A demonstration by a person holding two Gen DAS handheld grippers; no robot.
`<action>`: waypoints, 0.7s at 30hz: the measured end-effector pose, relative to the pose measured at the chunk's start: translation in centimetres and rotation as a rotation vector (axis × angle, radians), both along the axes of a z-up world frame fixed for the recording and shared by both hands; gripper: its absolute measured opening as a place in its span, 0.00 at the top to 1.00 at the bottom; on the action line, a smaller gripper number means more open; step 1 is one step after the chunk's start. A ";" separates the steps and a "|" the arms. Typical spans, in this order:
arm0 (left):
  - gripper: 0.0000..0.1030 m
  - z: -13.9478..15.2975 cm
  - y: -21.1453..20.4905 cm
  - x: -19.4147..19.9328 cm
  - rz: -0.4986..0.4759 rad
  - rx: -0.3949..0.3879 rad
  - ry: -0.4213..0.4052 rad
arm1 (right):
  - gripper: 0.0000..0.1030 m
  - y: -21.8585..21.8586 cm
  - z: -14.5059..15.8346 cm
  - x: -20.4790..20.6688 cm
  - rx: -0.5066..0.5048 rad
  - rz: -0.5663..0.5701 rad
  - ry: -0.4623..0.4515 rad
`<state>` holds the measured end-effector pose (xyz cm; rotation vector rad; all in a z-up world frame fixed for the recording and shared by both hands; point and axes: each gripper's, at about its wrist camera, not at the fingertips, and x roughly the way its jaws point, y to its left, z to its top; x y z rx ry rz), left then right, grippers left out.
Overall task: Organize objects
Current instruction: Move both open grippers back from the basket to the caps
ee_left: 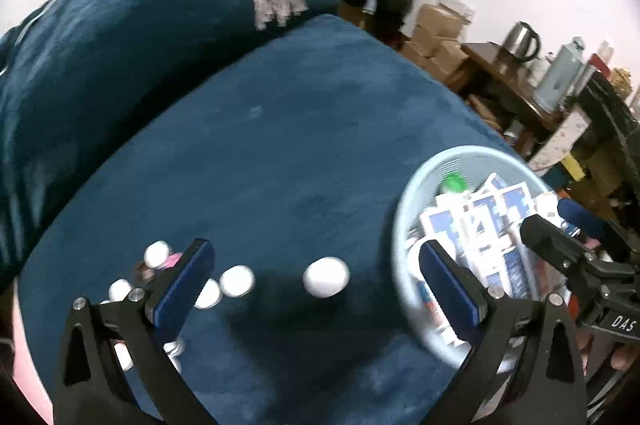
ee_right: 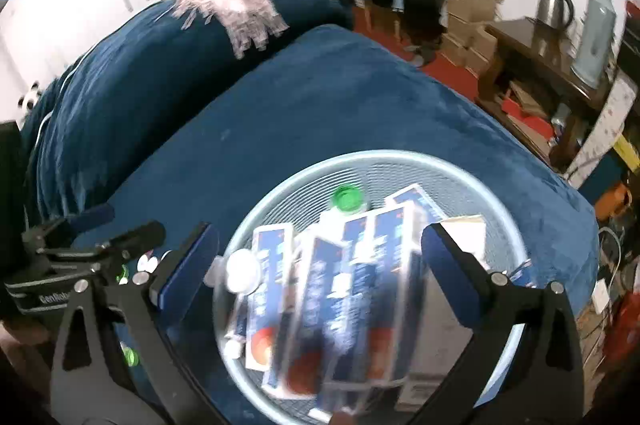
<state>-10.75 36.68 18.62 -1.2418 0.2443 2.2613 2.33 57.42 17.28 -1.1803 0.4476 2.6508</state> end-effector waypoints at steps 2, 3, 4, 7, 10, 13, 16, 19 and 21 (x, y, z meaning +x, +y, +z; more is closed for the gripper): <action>0.01 -0.1 -1.9 0.2 0.022 -0.018 0.000 | 0.01 -1.5 0.0 -0.2 -0.003 0.032 0.002; 0.01 -0.1 -2.9 0.4 0.034 -0.028 0.003 | 0.01 -2.1 0.0 -0.2 -0.004 0.046 0.003; 0.01 -0.2 -3.8 0.5 0.048 -0.038 0.005 | 0.01 -2.7 0.0 -0.4 -0.005 0.061 0.005; 0.01 -0.5 -6.8 0.6 0.101 -0.048 -0.006 | 0.01 -4.9 -0.2 -0.8 -0.012 0.111 -0.002; 0.01 -0.9 -9.8 0.8 0.149 -0.052 -0.017 | 0.01 -7.3 -0.4 -1.3 -0.019 0.166 -0.005; 0.01 -1.2 -12.2 1.0 0.186 -0.056 -0.022 | 0.01 -9.6 -0.7 -1.6 -0.020 0.207 -0.011; 0.01 -1.8 -14.7 1.5 0.225 -0.046 -0.033 | 0.01 -11.7 -1.0 -1.9 -0.020 0.247 -0.021; 0.01 -3.2 -17.8 2.2 0.280 -0.040 -0.062 | 0.01 -14.0 -2.0 -1.9 -0.019 0.293 -0.044; 0.01 -4.8 -20.3 2.6 0.316 -0.039 -0.100 | 0.01 -15.6 -3.0 -1.7 -0.015 0.317 -0.069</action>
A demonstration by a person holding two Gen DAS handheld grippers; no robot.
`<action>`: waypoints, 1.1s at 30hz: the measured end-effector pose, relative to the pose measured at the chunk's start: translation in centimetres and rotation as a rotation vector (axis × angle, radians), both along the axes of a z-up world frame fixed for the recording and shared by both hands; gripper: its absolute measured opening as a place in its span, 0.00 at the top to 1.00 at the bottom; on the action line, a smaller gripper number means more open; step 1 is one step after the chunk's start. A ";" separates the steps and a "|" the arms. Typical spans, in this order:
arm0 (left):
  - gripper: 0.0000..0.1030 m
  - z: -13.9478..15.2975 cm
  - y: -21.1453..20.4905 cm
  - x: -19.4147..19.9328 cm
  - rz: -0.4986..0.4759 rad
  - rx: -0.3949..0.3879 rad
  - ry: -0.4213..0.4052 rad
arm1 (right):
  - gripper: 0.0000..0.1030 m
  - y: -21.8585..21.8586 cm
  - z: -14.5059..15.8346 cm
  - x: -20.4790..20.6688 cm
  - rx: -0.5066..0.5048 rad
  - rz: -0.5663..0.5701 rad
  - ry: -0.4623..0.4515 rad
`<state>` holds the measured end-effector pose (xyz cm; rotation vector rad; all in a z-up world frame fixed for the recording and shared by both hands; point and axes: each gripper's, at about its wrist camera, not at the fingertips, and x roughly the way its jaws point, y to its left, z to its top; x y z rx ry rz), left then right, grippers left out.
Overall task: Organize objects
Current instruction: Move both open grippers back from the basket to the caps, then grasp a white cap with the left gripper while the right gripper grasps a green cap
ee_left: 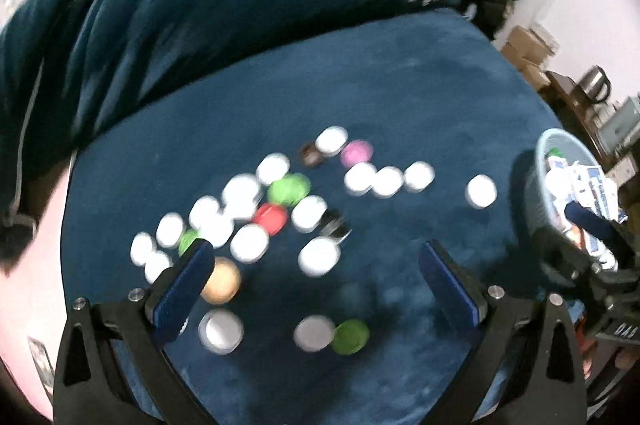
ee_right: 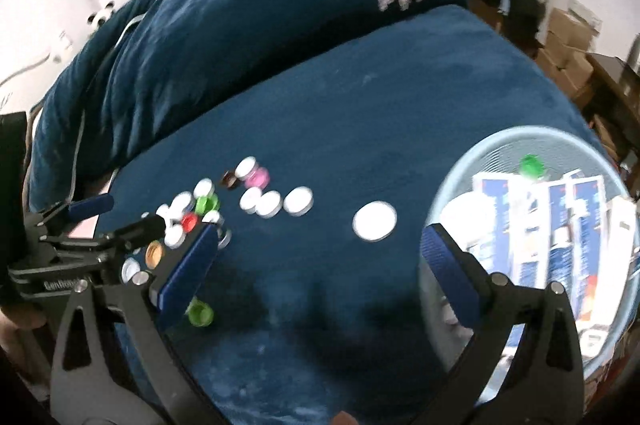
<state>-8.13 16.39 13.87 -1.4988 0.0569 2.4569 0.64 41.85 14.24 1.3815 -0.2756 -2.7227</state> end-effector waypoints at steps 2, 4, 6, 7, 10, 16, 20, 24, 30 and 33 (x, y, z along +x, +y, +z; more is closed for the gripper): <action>0.01 -1.3 -1.6 0.3 0.030 -0.010 -0.029 | 0.01 -1.6 -1.8 0.2 0.010 0.024 -0.038; 0.01 -2.6 -3.0 0.4 0.063 -0.032 -0.060 | 0.01 -2.9 -3.7 0.4 0.021 0.030 -0.081; 0.01 -3.5 -3.7 0.7 0.053 -0.043 -0.059 | 0.01 -4.0 -6.0 0.5 0.031 0.029 -0.138; 0.01 -4.0 -3.8 0.9 0.042 -0.057 -0.066 | 0.01 -4.3 -6.9 0.4 0.037 0.025 -0.166; 0.01 -5.6 -3.5 1.5 -0.002 -0.081 -0.094 | 0.01 -5.3 -10.7 -0.1 0.053 0.019 -0.299; 0.01 -6.8 -3.2 2.7 -0.070 -0.106 -0.087 | 0.00 -6.5 -13.6 -0.2 0.175 0.041 -0.323; 0.01 -7.3 -4.3 3.0 -0.055 -0.099 -0.099 | 0.00 -6.6 -13.1 0.7 0.181 0.056 -0.300; 0.01 -7.5 -5.8 3.5 -0.014 -0.073 -0.097 | 0.01 -8.0 -10.8 2.0 0.047 0.196 -0.188; 0.01 -7.7 -7.1 3.9 0.032 -0.052 -0.102 | 0.21 -13.2 -11.4 1.1 0.080 0.400 -0.195; 0.03 -7.7 -7.3 3.9 0.033 -0.041 -0.102 | 0.57 -14.0 -11.7 1.1 0.114 0.414 -0.189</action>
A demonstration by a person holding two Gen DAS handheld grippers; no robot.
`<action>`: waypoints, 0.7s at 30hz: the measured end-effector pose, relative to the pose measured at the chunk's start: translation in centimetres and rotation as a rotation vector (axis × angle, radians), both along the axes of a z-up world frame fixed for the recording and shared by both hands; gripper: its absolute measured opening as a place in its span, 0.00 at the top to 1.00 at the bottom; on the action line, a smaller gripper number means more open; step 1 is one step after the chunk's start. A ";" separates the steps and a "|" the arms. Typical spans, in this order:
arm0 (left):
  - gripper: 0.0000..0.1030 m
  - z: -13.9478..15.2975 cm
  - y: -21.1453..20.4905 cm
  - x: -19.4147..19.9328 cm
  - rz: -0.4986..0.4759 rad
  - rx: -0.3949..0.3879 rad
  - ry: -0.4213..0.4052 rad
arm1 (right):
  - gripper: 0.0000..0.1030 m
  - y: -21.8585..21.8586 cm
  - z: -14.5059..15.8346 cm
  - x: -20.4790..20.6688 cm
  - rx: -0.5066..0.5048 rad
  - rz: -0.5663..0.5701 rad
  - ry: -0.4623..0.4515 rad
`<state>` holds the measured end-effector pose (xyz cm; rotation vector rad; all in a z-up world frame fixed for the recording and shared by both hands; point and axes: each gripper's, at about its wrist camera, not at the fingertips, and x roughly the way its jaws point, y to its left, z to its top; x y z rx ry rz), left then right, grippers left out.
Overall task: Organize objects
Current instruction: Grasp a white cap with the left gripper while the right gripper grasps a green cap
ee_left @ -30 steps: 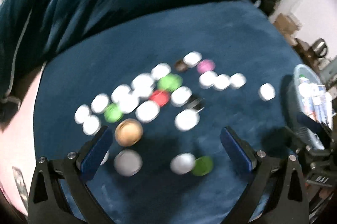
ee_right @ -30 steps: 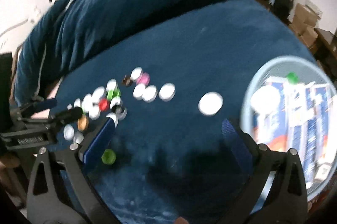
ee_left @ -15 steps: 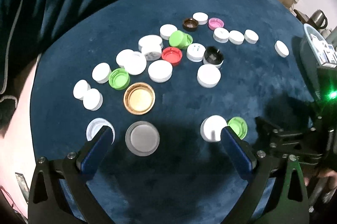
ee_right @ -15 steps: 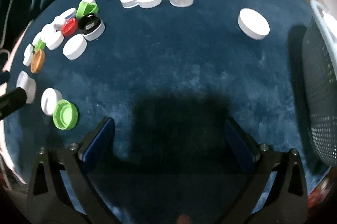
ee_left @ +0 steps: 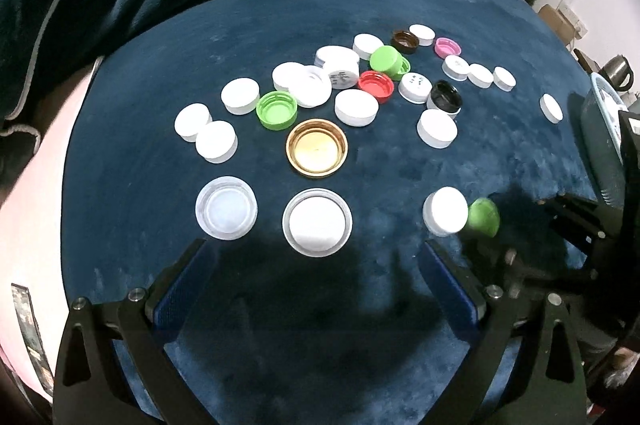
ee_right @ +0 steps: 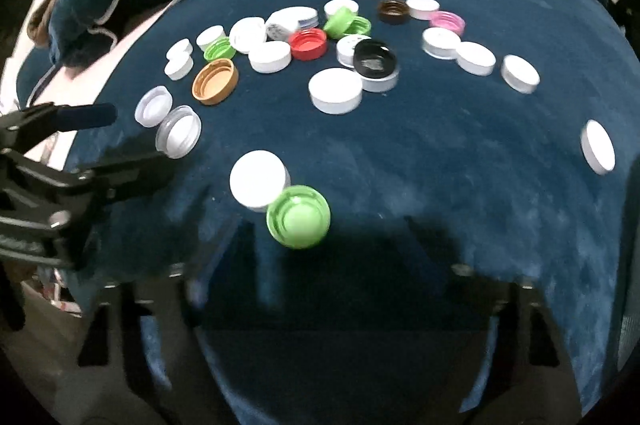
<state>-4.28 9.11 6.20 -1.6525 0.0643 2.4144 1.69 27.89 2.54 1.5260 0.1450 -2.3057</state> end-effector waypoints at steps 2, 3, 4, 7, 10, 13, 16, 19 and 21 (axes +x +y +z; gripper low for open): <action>0.07 0.0 0.4 -0.1 -0.016 0.018 -0.003 | 0.70 0.8 0.3 0.3 -0.015 -0.017 0.000; 0.07 0.0 0.9 -0.1 -0.029 0.025 -0.003 | 0.70 1.4 0.4 0.2 -0.036 -0.031 -0.005; 0.07 0.1 1.2 0.0 -0.039 0.030 -0.002 | 0.70 2.1 0.5 0.1 -0.044 -0.054 -0.004; 0.08 -0.2 3.0 0.0 -0.084 0.047 -0.004 | 0.70 4.8 1.2 0.6 -0.061 -0.148 0.011; 0.15 -0.9 4.9 -0.3 -0.115 0.056 -0.013 | 0.70 7.1 1.5 1.1 -0.074 -0.227 0.016; 0.21 -1.7 6.5 -0.6 -0.135 0.047 -0.030 | 0.70 8.3 1.5 1.1 -0.081 -0.257 0.016; 0.58 -2.1 7.7 -1.0 -0.164 0.035 -0.038 | 0.70 8.2 1.6 0.6 -0.084 -0.259 0.017; 0.68 -2.3 8.3 -1.1 -0.178 0.044 -0.051 | 0.70 7.9 1.5 0.2 -0.086 -0.256 0.016; 0.68 -2.2 8.6 -1.2 -0.174 0.055 -0.049 | 0.70 7.9 1.6 0.2 -0.089 -0.260 0.020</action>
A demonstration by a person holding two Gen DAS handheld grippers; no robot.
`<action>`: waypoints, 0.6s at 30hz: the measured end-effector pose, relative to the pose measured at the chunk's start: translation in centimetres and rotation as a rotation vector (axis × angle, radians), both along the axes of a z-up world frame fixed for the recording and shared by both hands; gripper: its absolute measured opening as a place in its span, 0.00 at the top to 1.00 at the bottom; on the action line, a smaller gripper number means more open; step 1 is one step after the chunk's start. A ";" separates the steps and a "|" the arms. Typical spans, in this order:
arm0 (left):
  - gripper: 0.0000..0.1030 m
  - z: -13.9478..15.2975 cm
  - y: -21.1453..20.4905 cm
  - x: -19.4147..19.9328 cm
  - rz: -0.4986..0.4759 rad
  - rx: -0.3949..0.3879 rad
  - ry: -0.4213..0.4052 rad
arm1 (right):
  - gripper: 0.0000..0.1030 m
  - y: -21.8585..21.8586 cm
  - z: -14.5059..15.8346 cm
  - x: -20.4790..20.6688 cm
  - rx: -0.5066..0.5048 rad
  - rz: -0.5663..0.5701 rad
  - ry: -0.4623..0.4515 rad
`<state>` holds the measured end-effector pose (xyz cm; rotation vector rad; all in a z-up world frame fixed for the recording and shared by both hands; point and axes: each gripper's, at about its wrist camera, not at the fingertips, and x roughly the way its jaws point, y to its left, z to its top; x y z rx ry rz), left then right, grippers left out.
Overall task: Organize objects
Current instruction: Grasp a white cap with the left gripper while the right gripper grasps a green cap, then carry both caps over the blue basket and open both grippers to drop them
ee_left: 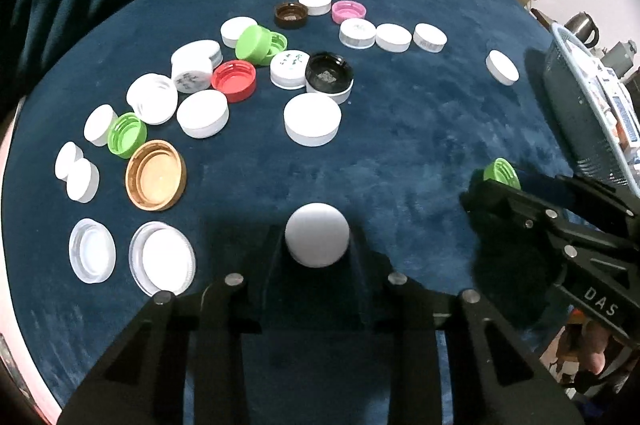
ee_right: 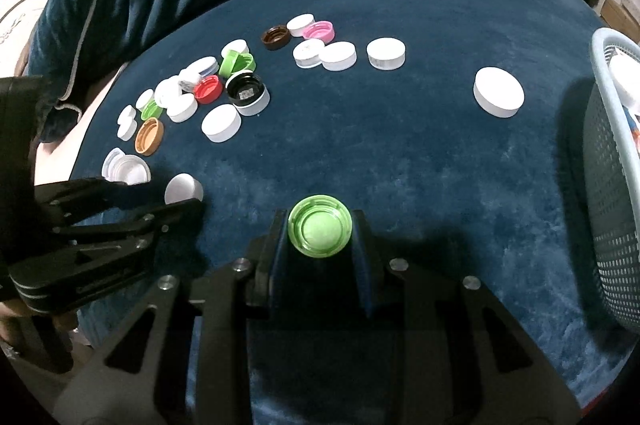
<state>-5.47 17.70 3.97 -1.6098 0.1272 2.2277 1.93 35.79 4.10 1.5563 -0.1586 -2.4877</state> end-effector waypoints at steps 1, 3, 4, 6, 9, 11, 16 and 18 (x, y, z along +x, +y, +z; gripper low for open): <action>0.68 0.1 0.0 -0.1 0.003 0.007 0.001 | 0.70 0.1 0.1 0.1 -0.002 -0.001 0.003; 0.68 0.6 0.3 -0.1 0.009 0.013 0.012 | 0.70 0.2 0.3 0.2 -0.006 -0.010 0.014; 0.68 0.8 0.6 -0.2 0.008 0.014 0.019 | 0.70 0.3 0.3 0.1 -0.008 -0.014 0.017; 0.68 1.3 1.4 -0.2 0.003 0.022 0.029 | 0.70 0.8 0.9 0.2 -0.014 -0.027 0.031; 0.68 1.9 2.7 -0.2 -0.014 0.028 0.051 | 0.70 1.3 1.9 0.4 -0.018 -0.034 0.054; 0.68 2.2 3.7 -0.4 -0.022 0.036 0.055 | 0.70 1.6 2.6 0.6 -0.018 -0.040 0.070; 0.68 3.7 5.8 0.0 -0.050 0.057 0.074 | 0.70 3.1 4.0 1.2 -0.019 -0.066 0.099; 0.68 5.0 5.7 0.0 -0.063 0.078 0.090 | 0.70 4.0 4.6 1.5 -0.026 -0.087 0.111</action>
